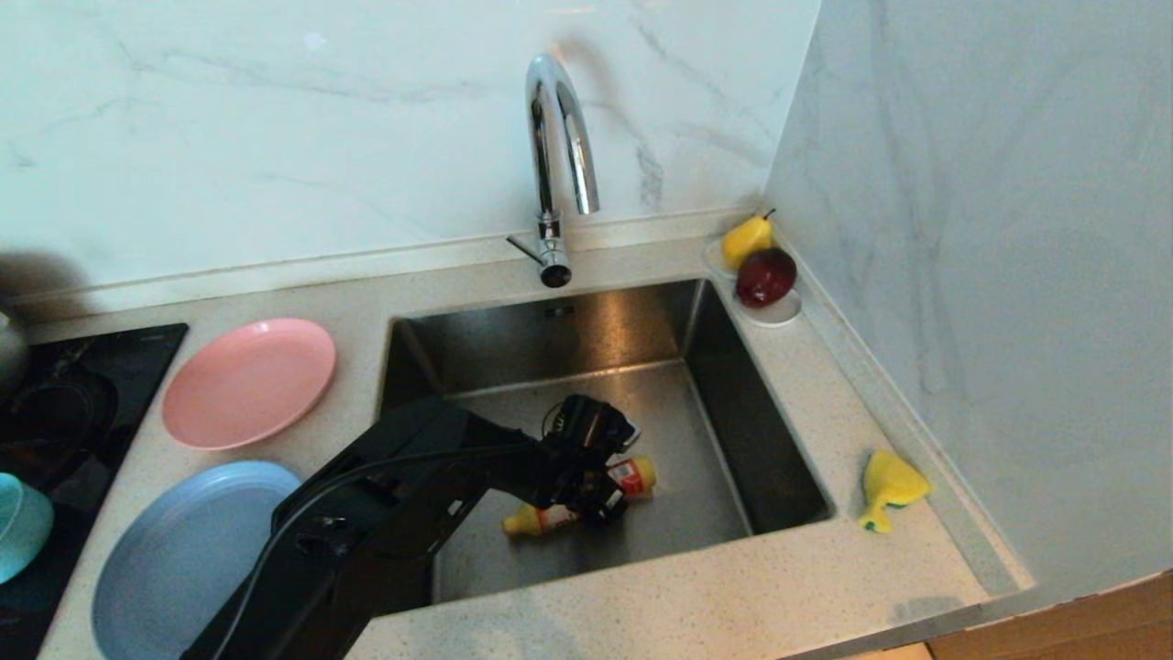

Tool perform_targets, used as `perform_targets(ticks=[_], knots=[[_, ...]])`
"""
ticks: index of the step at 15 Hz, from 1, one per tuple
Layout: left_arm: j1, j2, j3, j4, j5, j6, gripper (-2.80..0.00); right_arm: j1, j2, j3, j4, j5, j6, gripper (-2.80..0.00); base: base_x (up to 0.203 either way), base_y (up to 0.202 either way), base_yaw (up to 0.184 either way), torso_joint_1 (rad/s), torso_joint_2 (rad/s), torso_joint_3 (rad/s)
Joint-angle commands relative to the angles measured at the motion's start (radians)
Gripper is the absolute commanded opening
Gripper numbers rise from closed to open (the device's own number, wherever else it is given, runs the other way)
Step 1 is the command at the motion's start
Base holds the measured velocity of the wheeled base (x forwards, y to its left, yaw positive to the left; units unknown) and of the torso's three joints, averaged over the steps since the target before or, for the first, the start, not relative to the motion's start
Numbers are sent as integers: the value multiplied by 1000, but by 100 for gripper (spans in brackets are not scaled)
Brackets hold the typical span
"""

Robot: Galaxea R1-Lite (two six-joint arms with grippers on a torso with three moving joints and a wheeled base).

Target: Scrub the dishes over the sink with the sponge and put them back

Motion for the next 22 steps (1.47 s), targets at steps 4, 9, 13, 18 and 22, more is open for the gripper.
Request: perform_targets(ticks=[4, 9, 13, 18, 22], knots=[[0, 20, -10, 1, 1, 2, 0, 0, 0, 0, 1, 0, 0, -280, 0, 0, 0, 0, 0, 0], [0, 33, -18, 1, -4, -5, -280, 0, 0, 0, 0, 0, 0, -280, 0, 0, 0, 0, 0, 0], [0, 35, -25, 4, -4, -8, -280, 0, 0, 0, 0, 0, 0, -280, 0, 0, 0, 0, 0, 0], [0, 25, -22, 5, -4, -18, -280, 0, 0, 0, 0, 0, 0, -280, 0, 0, 0, 0, 0, 0], [0, 1, -5, 1, -1, -22, -280, 0, 0, 0, 0, 0, 0, -280, 0, 0, 0, 0, 0, 0]])
